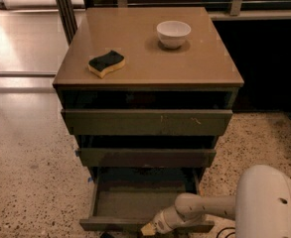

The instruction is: Close bottom drawer

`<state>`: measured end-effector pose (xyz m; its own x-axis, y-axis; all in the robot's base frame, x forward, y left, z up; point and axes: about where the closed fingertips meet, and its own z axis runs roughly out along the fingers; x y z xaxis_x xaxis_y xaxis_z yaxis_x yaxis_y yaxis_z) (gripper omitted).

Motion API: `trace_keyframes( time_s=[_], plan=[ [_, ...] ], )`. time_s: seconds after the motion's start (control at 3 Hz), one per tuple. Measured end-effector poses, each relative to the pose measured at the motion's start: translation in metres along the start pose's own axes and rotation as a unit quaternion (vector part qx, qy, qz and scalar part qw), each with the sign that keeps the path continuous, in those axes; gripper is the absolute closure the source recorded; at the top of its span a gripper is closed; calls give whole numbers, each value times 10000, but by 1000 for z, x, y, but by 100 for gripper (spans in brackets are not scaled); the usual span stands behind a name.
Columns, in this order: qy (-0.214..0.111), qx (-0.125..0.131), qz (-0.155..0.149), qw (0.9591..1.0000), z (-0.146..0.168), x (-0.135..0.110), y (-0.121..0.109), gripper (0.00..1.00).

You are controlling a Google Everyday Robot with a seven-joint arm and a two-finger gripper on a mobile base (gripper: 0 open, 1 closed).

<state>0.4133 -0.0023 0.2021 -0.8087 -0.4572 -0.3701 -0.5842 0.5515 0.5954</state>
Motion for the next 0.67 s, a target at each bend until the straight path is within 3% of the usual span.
trace_keyframes(
  time_s=[0.33,0.67],
  plan=[
    [-84,261,-12,9996,-4,-12,-10,100],
    [-121,290,28,9995,-3,-15,-16,100]
  ],
)
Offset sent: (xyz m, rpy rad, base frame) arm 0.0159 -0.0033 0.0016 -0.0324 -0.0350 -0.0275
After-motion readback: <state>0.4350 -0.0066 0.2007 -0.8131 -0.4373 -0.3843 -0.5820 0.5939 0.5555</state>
